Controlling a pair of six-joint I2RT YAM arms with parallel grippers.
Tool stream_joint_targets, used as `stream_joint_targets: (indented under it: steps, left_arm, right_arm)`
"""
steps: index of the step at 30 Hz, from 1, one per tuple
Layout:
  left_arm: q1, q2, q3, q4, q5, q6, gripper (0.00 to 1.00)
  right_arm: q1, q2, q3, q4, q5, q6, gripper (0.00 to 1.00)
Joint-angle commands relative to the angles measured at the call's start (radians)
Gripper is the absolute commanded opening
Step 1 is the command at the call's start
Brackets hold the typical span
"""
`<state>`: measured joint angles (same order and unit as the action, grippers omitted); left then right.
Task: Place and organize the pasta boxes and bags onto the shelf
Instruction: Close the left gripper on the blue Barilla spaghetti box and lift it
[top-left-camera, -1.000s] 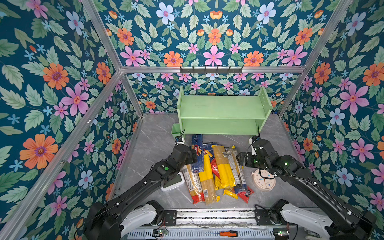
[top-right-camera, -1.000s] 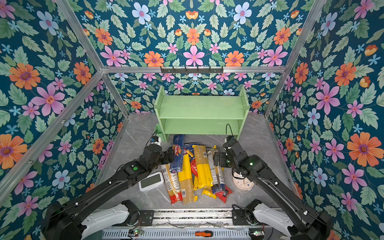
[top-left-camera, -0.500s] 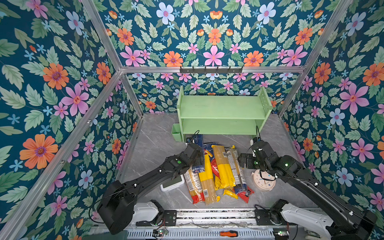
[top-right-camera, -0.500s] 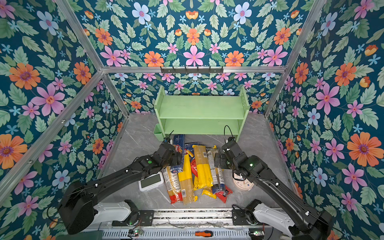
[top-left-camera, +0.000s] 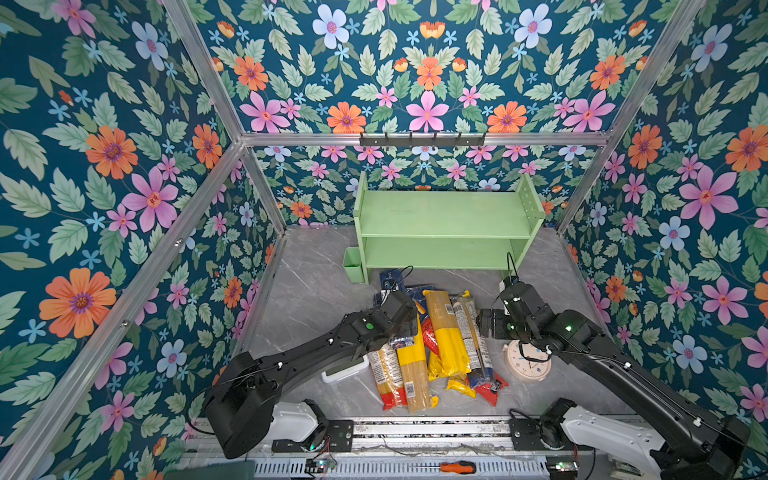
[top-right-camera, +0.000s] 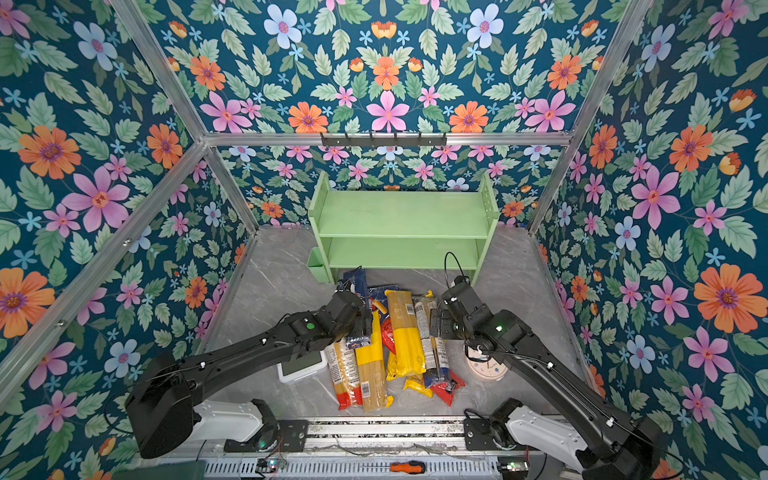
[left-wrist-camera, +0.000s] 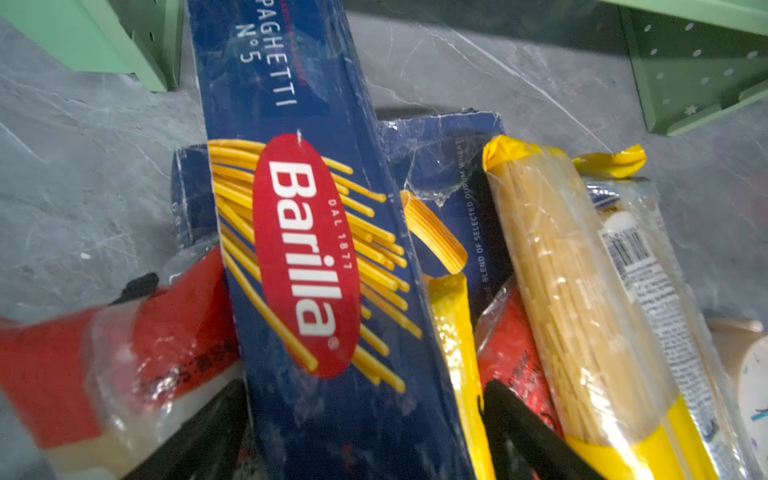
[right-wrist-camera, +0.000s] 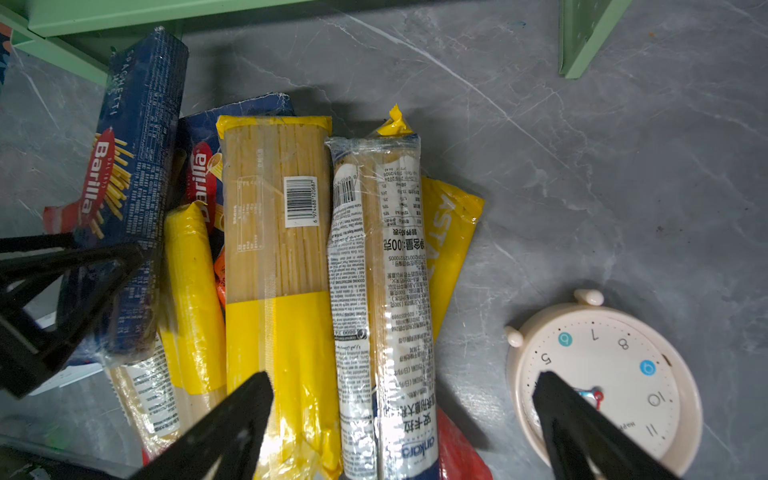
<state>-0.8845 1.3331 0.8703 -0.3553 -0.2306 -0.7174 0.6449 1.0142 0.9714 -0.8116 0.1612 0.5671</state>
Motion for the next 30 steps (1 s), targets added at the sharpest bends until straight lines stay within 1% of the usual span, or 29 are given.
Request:
stream_joint_targets:
  steps: [1, 4, 9, 16, 20, 25, 28, 30]
  left_arm:
    - [-0.016, -0.012, 0.018, -0.039, -0.015, -0.036, 0.90]
    - [-0.036, 0.003, 0.048, -0.082, -0.038, -0.043, 0.91]
    - [-0.052, 0.079, 0.091, -0.155, -0.071, -0.054, 0.91]
    - [-0.059, 0.141, 0.103, -0.152, -0.087, -0.078, 0.91]
    - [-0.062, 0.136, 0.090, -0.149, -0.093, -0.098, 0.91]
    - [-0.064, 0.118, 0.064, -0.113, -0.093, -0.112, 0.91]
    - [-0.065, 0.126, 0.053, -0.073, -0.073, -0.117, 0.88]
    - [-0.067, 0.138, 0.057, -0.067, -0.066, -0.116, 0.81]
  right_arm:
    - [-0.001, 0.006, -0.002, 0.011, 0.018, -0.014, 0.99]
    - [-0.002, 0.002, -0.025, 0.030, 0.017, -0.010, 0.99]
    - [-0.006, -0.014, -0.054, 0.048, 0.015, -0.012, 0.99]
    - [-0.029, -0.057, -0.065, 0.030, 0.009, -0.034, 0.99]
    - [-0.065, -0.082, -0.078, 0.027, -0.019, -0.053, 0.99]
    - [-0.097, -0.078, -0.083, 0.035, -0.044, -0.068, 0.99]
    - [-0.100, -0.067, -0.079, 0.045, -0.057, -0.072, 0.99]
    - [-0.102, -0.060, -0.075, 0.047, -0.063, -0.072, 0.99]
